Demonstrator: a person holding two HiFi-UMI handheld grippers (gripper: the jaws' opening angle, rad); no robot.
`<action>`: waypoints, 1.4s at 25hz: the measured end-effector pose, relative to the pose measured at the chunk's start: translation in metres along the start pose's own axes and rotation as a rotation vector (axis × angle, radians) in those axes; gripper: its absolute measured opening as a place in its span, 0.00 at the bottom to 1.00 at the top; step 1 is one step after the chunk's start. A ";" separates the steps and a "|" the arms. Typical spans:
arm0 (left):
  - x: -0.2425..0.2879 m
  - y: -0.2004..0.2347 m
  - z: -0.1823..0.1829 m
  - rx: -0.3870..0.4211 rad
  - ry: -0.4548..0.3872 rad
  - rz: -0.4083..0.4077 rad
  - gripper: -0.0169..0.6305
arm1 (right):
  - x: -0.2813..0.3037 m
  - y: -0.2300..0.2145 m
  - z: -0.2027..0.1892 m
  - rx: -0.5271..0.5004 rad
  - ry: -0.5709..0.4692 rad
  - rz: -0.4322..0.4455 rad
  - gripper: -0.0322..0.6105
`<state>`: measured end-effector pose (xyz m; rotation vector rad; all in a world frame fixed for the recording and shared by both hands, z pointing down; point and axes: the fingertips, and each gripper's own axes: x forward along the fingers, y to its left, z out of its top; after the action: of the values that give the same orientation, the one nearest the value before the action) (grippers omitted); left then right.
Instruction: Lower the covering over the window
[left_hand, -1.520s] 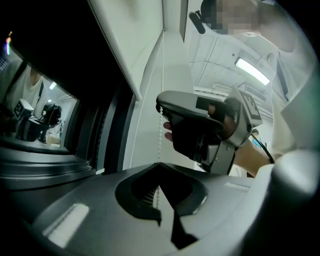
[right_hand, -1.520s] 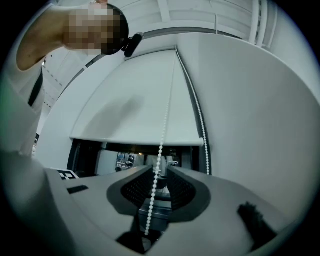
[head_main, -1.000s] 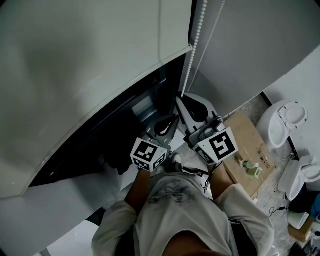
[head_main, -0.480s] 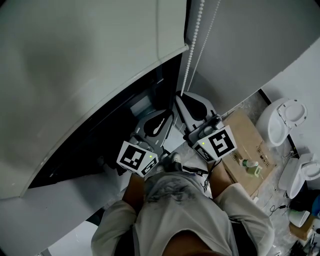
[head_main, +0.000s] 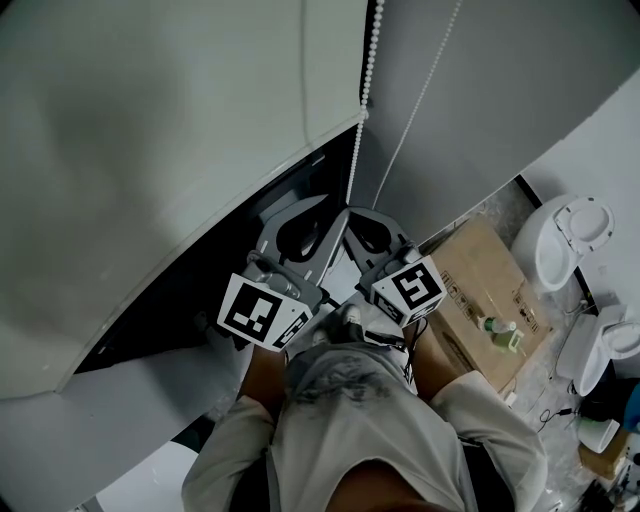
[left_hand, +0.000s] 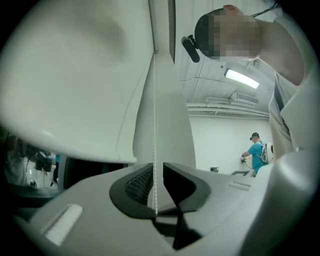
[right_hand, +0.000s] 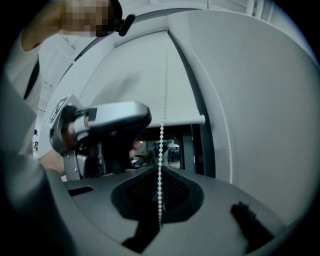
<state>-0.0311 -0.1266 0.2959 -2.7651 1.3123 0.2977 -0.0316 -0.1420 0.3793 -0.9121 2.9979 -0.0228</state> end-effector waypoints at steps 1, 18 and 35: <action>0.003 -0.001 0.002 0.005 0.000 -0.004 0.14 | 0.000 0.001 -0.008 0.013 0.011 0.000 0.09; 0.023 0.006 0.000 0.015 0.000 0.007 0.04 | 0.006 0.012 -0.060 0.035 0.121 0.007 0.09; 0.012 0.023 -0.050 0.004 0.082 0.078 0.04 | -0.023 -0.001 0.070 -0.081 -0.185 -0.030 0.23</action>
<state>-0.0344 -0.1578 0.3427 -2.7545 1.4406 0.1866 -0.0116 -0.1309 0.3096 -0.9109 2.8323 0.1740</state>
